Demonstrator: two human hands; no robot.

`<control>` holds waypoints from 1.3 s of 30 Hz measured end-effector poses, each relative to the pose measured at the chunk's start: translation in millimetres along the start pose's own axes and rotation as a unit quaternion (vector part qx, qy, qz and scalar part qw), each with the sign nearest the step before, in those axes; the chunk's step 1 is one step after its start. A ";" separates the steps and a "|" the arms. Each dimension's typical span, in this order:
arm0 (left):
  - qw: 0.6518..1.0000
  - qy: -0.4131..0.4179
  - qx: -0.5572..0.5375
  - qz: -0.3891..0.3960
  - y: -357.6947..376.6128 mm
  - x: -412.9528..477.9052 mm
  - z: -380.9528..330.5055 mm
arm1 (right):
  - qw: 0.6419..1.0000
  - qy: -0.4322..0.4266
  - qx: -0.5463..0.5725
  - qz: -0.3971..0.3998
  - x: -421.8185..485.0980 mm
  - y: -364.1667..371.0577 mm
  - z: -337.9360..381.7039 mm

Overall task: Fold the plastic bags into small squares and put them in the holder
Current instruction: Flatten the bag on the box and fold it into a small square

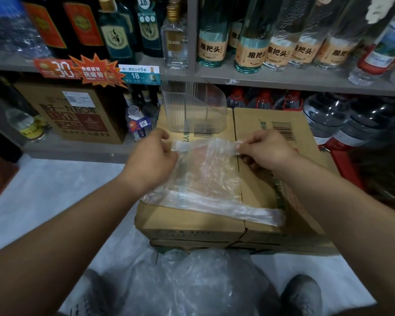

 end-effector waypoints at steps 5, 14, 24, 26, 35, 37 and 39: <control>0.978 -0.081 -0.184 0.061 12.2 12.1 12.2 | 0.997 -0.020 0.079 0.002 -1.0 -10.8 -4.5; 0.931 -0.180 -0.313 0.052 -8.7 18.7 34.9 | 0.981 0.042 0.175 -0.065 -5.5 -58.5 -39.7; 0.962 -0.141 -0.229 0.040 2.4 21.2 26.7 | 0.985 0.041 0.143 -0.087 -1.3 -64.1 -50.9; 0.976 -0.102 -0.192 0.013 0.1 19.3 25.5 | 0.987 0.032 0.122 -0.103 -0.7 -67.0 -50.3; 0.999 0.035 -0.010 -0.038 -10.6 -22.5 4.1 | 0.989 0.045 -0.138 0.005 -28.9 -90.3 -55.6; 0.985 0.155 0.079 -0.019 -1.7 -45.3 -6.2 | 0.985 0.079 -0.123 0.088 -55.7 -83.8 -55.7; 0.963 0.221 0.151 0.024 13.7 -62.7 -3.1 | 0.979 0.085 -0.105 0.154 -82.5 -76.4 -52.0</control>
Point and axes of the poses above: each hand's wrist, its own x-axis towards the middle knuckle, its own y-axis out of the palm, z = x × y, the point moved 10 cm from there along x, towards the middle knuckle, and after that the axes turned 15 degrees about -y, right-handed, at the moved point
